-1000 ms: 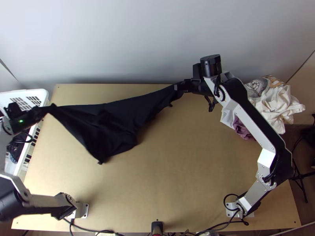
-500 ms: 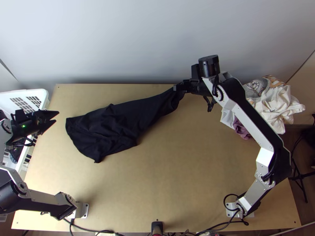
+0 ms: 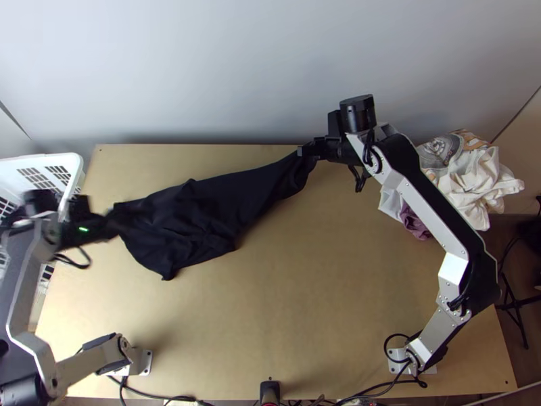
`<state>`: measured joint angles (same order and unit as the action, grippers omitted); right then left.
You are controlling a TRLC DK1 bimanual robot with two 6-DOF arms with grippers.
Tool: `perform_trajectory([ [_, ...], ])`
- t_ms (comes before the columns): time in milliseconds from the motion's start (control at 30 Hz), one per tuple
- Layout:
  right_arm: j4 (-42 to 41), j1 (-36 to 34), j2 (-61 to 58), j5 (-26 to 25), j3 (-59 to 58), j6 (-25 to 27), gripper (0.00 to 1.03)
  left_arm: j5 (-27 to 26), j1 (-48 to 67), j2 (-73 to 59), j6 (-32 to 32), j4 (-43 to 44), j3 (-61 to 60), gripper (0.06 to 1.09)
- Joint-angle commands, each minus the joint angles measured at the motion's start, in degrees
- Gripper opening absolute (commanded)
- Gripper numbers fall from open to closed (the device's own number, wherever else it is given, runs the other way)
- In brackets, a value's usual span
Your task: Fold the t-shirt
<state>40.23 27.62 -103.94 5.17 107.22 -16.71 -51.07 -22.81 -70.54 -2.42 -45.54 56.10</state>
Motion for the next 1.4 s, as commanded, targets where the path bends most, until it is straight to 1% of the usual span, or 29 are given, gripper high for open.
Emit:
perform_trajectory([
  [0,0.0,-0.2,-0.1,-0.1,-0.1,0.0,0.03,11.5,17.8,4.2,-1.7,2.3,-8.6,1.03],
  [133,0.0,-0.3,0.1,0.0,-0.3,0.0,0.03,17.1,25.5,3.4,-8.3,10.4,-10.9,1.03],
  [300,0.0,0.1,0.1,-0.1,-0.3,0.3,0.03,23.6,34.4,-1.6,-14.5,14.5,-8.9,1.03],
  [367,0.0,0.2,0.1,-0.1,-0.4,0.3,0.03,26.4,37.3,-2.8,-16.7,17.5,-8.8,1.03],
  [400,0.0,0.1,0.2,-0.1,-0.4,0.4,0.03,27.4,38.2,-3.5,-17.4,19.0,-8.8,1.03],
  [467,0.1,0.0,0.3,-0.1,-0.5,0.4,0.03,27.8,38.6,-5.6,-19.3,21.8,-8.5,1.03],
  [633,0.1,-0.1,0.9,-0.1,-0.9,0.7,0.03,33.7,40.8,-10.8,-20.1,25.3,-7.8,1.03],
  [900,0.1,0.1,1.2,-0.1,-1.0,1.2,0.03,35.9,43.3,-13.6,-21.0,26.5,-7.0,1.03],
  [967,0.1,0.3,1.1,-0.1,-0.9,1.2,0.03,37.2,43.7,-14.2,-20.9,27.2,-6.8,1.03],
  [1133,0.2,0.7,1.4,-0.1,-0.5,1.3,0.03,42.5,44.1,-13.0,-21.1,28.3,-7.4,1.02],
  [1167,0.2,0.6,1.6,-0.1,-0.6,1.4,0.03,42.8,43.9,-12.2,-21.0,29.4,-8.3,0.96],
  [1200,0.2,0.6,1.7,-0.1,-0.7,1.4,0.03,42.7,43.4,-11.3,-20.8,30.5,-9.3,0.86],
  [1233,0.2,0.5,1.9,-0.1,-0.8,1.5,0.03,42.6,42.4,-10.7,-20.9,32.2,-10.2,0.68],
  [1267,0.2,0.4,1.9,-0.1,-1.0,1.7,0.03,42.3,41.4,-10.3,-21.1,33.8,-11.1,0.44],
  [1300,0.2,0.4,1.9,-0.1,-1.1,1.7,0.03,42.1,40.7,-10.3,-21.3,34.5,-11.3,0.16],
  [1333,0.2,0.4,1.9,-0.1,-1.2,1.8,0.03,41.7,40.2,-10.4,-21.4,34.1,-11.3,0.13],
  [1367,0.2,0.4,1.9,0.0,-1.2,1.8,0.03,41.1,39.9,-10.0,-21.4,33.9,-11.6,0.13],
])
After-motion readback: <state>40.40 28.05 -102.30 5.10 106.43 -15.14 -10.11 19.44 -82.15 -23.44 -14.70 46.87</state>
